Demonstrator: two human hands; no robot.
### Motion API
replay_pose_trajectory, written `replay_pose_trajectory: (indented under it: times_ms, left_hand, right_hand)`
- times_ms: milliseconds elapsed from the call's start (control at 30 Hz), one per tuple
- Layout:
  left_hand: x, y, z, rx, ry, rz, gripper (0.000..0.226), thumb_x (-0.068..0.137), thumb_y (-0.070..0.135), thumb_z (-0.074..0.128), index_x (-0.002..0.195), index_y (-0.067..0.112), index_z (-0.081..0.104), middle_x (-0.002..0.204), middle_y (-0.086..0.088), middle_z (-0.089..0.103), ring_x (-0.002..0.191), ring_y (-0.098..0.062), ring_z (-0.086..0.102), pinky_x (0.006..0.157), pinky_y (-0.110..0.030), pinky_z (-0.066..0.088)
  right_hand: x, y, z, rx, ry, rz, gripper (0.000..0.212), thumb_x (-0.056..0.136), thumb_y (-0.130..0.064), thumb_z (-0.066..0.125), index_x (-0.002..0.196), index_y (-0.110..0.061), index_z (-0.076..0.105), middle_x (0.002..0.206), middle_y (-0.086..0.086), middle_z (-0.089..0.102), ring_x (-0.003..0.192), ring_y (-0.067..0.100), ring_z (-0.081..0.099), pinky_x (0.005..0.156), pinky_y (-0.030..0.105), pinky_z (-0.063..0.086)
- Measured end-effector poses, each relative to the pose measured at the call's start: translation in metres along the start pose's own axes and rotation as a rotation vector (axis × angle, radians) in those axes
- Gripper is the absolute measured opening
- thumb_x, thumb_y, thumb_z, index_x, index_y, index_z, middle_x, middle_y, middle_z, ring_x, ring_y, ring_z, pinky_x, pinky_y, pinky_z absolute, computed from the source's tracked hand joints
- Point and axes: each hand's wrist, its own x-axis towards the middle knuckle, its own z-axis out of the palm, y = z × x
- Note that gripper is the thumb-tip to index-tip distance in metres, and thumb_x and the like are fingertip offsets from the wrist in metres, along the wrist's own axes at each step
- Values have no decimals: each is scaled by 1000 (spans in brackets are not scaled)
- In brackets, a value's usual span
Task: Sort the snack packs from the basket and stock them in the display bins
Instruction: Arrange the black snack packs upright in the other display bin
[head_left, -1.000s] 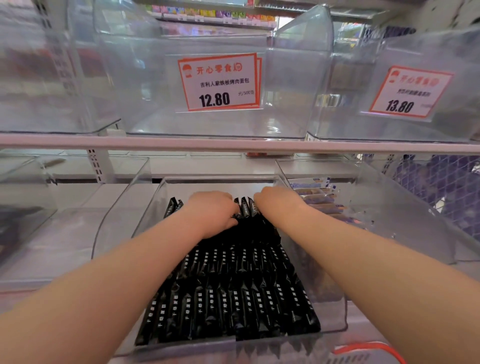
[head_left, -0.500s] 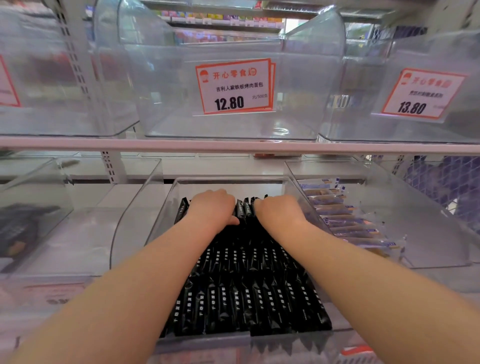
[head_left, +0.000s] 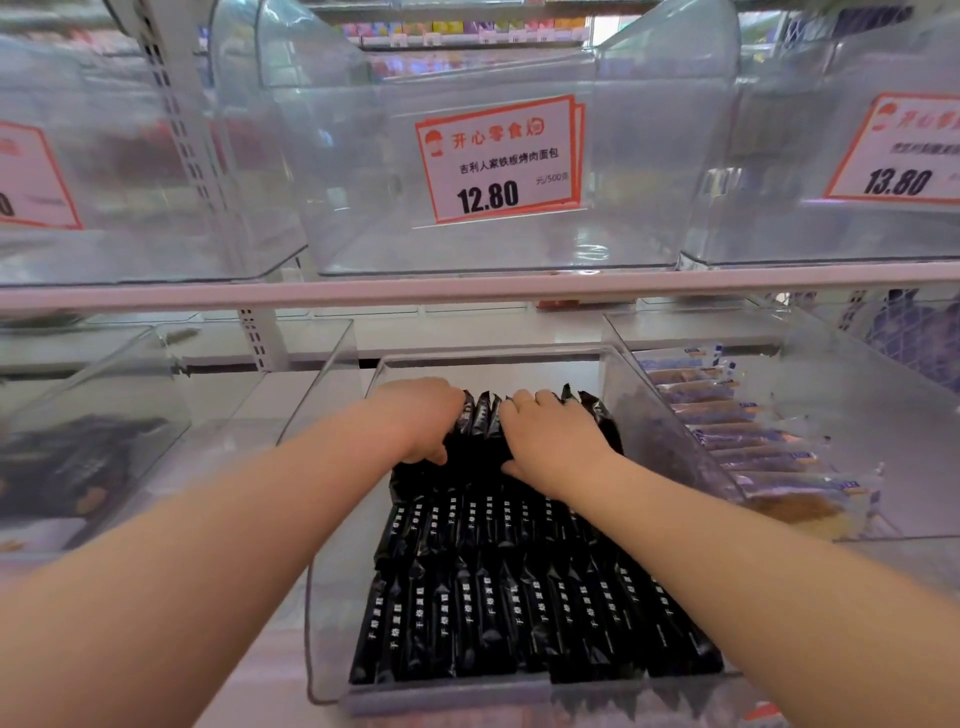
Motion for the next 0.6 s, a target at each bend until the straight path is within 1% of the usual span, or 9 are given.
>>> replay_pose_trajectory:
  times_ms: [100,133,200,267,300,333,400,533,600]
  left_hand:
    - [4,-1,-1,-10,28,20,39,83,23,66,116,11,48,120,-7,53,110,-26,52,84,-34,43]
    - [5,-2,-2,9,26,35,35,84,23,65,113,12,50,118,-6,55,109,-25,52,83,-35,43]
    - [6,-5,-7,40,-1,71,33,85,24,64,113,14,52,118,-4,56,109,-24,52,85,-35,43]
    - [4,-14,-12,36,-50,97,38,85,27,64,119,17,52,121,-3,55,112,-23,51,89,-33,42]
    - [2,-18,-14,34,-78,92,44,84,31,65,122,17,51,123,-2,54,113,-22,50,90,-32,41]
    - [0,-22,-14,41,-105,77,50,82,35,67,125,17,49,124,-1,53,114,-22,49,90,-31,41]
    - [-3,-26,-13,80,-139,48,56,80,40,68,127,15,48,124,-3,53,113,-23,51,86,-30,41]
    - [2,-25,-7,178,-116,29,46,83,42,64,118,14,52,115,-4,57,105,-24,56,77,-34,46]
    - [6,-24,-6,234,-88,19,40,84,40,63,113,13,55,112,-4,59,102,-25,58,69,-33,46]
  right_hand:
    - [4,3,-1,-14,21,21,56,87,-42,59,125,-7,39,125,11,48,114,29,48,80,37,41]
    - [4,2,-1,-7,14,32,55,87,-40,60,125,-6,39,125,12,47,113,30,47,80,36,40]
    - [2,0,-1,46,-21,11,56,84,-31,63,127,-7,37,128,14,43,116,31,43,89,37,40]
    - [3,-4,-5,181,-67,-79,64,82,-28,62,134,-7,32,137,14,35,124,31,38,100,39,37]
    - [4,-7,-9,243,-75,-126,67,82,-29,61,138,-8,30,141,13,32,127,31,36,103,39,36]
    - [6,-10,-11,277,-69,-157,68,83,-31,61,139,-9,30,142,12,32,128,30,37,103,39,36]
    - [8,-19,-11,260,-25,-172,63,85,-33,60,137,-10,33,138,11,37,124,29,40,97,39,39]
    - [10,-31,0,101,101,-154,57,87,-22,59,135,-9,31,133,11,40,119,28,42,89,37,40]
    - [13,-29,3,74,134,-132,54,88,-22,60,132,-9,33,130,10,43,117,28,43,86,36,41]
